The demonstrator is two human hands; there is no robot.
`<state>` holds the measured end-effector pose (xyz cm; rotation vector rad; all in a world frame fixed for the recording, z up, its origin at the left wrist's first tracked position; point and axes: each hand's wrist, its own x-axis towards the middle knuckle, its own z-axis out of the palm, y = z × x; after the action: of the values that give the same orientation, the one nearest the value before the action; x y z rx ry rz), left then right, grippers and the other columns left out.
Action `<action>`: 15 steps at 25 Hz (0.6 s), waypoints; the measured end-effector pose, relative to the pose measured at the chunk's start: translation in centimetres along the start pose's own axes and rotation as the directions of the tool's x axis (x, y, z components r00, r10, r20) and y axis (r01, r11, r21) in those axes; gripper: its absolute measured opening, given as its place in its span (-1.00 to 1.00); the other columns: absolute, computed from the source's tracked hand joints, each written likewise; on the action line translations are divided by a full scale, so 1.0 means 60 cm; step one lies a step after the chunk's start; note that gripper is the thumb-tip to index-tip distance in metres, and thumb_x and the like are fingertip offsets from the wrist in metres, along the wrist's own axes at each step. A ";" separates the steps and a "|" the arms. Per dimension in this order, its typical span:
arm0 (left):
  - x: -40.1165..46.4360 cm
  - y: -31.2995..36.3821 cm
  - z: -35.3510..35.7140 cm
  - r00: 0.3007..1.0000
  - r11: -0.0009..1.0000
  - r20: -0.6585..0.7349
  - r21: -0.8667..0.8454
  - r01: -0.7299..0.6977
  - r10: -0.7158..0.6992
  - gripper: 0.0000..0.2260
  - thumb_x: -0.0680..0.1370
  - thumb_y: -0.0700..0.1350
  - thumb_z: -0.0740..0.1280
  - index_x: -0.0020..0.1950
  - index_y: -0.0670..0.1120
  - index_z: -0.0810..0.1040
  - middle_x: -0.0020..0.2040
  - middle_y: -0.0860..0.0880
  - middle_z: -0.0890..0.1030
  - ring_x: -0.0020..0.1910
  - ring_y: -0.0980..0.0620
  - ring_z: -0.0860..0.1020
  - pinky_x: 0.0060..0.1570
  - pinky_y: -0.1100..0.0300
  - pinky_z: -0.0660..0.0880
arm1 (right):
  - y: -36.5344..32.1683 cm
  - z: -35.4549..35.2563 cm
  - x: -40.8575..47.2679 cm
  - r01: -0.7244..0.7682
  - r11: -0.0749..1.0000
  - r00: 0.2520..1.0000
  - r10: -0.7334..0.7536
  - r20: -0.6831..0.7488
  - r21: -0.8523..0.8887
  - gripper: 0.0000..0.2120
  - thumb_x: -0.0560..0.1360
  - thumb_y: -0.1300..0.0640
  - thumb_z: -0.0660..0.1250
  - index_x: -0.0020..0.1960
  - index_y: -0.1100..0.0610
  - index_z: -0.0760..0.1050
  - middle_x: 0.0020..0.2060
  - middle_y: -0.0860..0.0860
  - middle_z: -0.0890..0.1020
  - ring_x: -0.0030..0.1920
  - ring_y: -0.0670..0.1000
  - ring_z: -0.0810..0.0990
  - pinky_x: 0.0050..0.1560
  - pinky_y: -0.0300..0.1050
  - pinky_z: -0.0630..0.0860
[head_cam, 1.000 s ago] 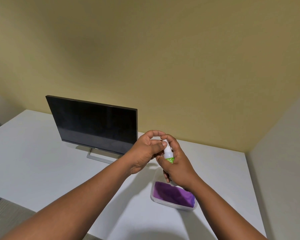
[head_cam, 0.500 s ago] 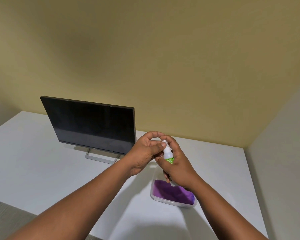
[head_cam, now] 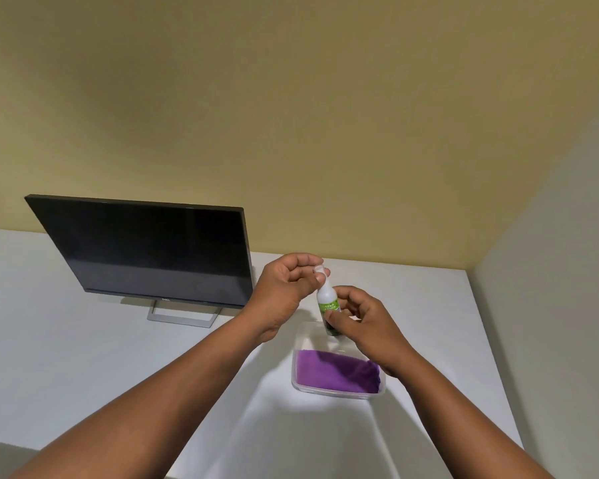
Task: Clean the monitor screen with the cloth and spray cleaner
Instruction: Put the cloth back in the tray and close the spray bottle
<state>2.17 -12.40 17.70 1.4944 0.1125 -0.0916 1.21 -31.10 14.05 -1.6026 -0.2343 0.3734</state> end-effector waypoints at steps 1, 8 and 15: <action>0.004 -0.006 0.004 1.000 0.999 0.022 0.047 -0.011 0.010 -0.81 0.57 -0.27 0.46 0.13 -0.05 0.66 0.03 -0.06 0.76 0.07 0.03 0.70 0.20 0.16 0.59 | 0.003 -0.005 0.002 -0.001 0.999 0.999 -0.001 -0.045 -0.039 -0.78 0.52 0.17 0.47 0.14 -0.03 0.64 -0.08 -0.06 0.69 -0.07 -0.03 0.62 -0.05 -0.08 0.59; 0.040 -0.067 0.025 0.982 0.949 0.187 0.304 -0.085 0.028 -0.82 0.54 -0.29 0.45 0.02 -0.01 0.70 -0.03 -0.07 0.71 -0.06 -0.09 0.70 0.03 0.00 0.63 | 0.043 -0.031 0.032 -0.076 0.972 0.973 0.024 -0.229 -0.222 -0.88 0.49 0.12 0.52 -0.03 -0.09 0.70 -0.25 -0.16 0.65 -0.37 -0.21 0.53 -0.28 -0.37 0.43; 0.094 -0.161 0.011 0.960 0.785 0.272 0.609 -0.114 -0.072 -0.70 0.55 -0.18 0.49 0.27 0.00 0.64 0.11 0.11 0.65 0.06 0.12 0.63 0.06 0.30 0.54 | 0.130 -0.039 0.063 -0.128 0.854 0.973 0.009 -0.233 -0.504 -0.68 0.46 0.21 0.53 -0.06 -0.22 0.60 -0.18 -0.36 0.65 -0.10 -0.25 0.63 -0.16 -0.40 0.50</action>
<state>6.50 -13.74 7.44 2.1301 -0.1892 -0.3524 4.98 -32.40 6.01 -2.1760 -0.1067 0.1858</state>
